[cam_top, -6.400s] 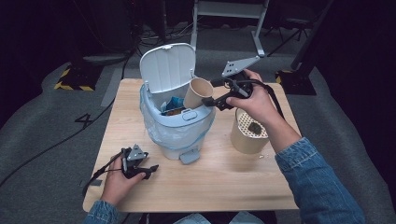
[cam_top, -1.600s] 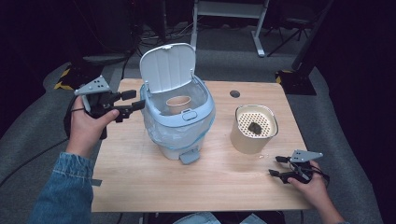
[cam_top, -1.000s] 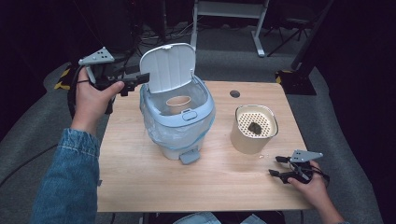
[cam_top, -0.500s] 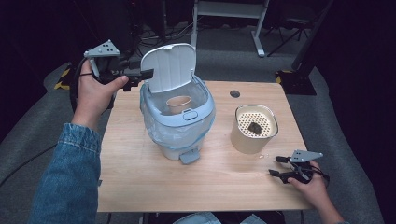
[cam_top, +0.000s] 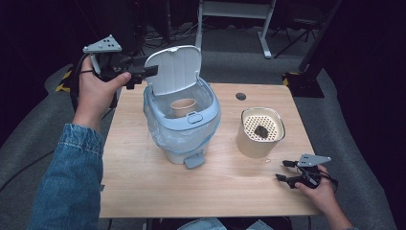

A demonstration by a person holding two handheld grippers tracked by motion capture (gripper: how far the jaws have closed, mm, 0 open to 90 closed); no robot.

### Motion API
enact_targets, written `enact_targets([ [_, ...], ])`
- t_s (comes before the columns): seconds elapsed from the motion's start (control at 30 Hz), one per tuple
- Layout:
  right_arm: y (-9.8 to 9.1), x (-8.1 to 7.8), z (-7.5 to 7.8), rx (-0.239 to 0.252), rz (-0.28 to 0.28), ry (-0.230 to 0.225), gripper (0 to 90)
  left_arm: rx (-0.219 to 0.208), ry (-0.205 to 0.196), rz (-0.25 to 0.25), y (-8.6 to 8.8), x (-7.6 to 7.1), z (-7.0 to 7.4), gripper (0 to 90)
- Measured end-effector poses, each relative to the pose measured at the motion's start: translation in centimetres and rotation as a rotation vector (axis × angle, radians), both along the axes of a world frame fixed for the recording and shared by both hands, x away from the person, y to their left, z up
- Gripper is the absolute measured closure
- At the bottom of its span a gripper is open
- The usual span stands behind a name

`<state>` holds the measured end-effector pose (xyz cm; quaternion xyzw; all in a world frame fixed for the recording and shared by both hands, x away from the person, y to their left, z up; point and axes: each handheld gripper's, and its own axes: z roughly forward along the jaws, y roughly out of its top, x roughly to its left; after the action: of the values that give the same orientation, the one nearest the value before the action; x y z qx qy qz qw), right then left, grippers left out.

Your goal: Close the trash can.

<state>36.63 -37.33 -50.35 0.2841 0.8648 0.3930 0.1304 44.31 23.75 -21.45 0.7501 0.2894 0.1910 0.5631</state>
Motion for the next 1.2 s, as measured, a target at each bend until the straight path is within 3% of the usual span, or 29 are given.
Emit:
enact_targets([
  [0.13, 0.0, 0.0, 0.0, 0.000, 0.000, 0.000, 30.3, -0.026, -0.004, -0.037, -0.3, -0.5, 0.3, 47.6],
  [0.27, 0.0, 0.0, 0.0, 0.000, 0.000, 0.000, 30.3, -0.093, -0.011, -0.113, -1.0, -1.4, 0.5, 49.5],
  [0.43, 0.0, 0.0, 0.0, 0.001, 0.000, 0.000, 30.3, -0.035, 0.030, -0.156, -2.5, -2.0, -0.2, 51.4],
  [0.87, 0.0, 0.0, 0.0, 0.000, 0.000, 0.000, 30.3, -0.023, 0.163, -0.299, -6.2, -2.0, -3.0, 57.9],
  [1.07, 0.0, 0.0, 0.0, 0.000, 0.000, 0.000, 30.3, -0.007, 0.208, -0.313, -7.3, -1.7, -4.1, 64.5],
  [1.2, 0.0, 0.0, 0.0, 0.000, 0.000, 0.000, 30.3, 0.026, 0.209, -0.291, -7.7, -1.6, -4.6, 73.0],
])
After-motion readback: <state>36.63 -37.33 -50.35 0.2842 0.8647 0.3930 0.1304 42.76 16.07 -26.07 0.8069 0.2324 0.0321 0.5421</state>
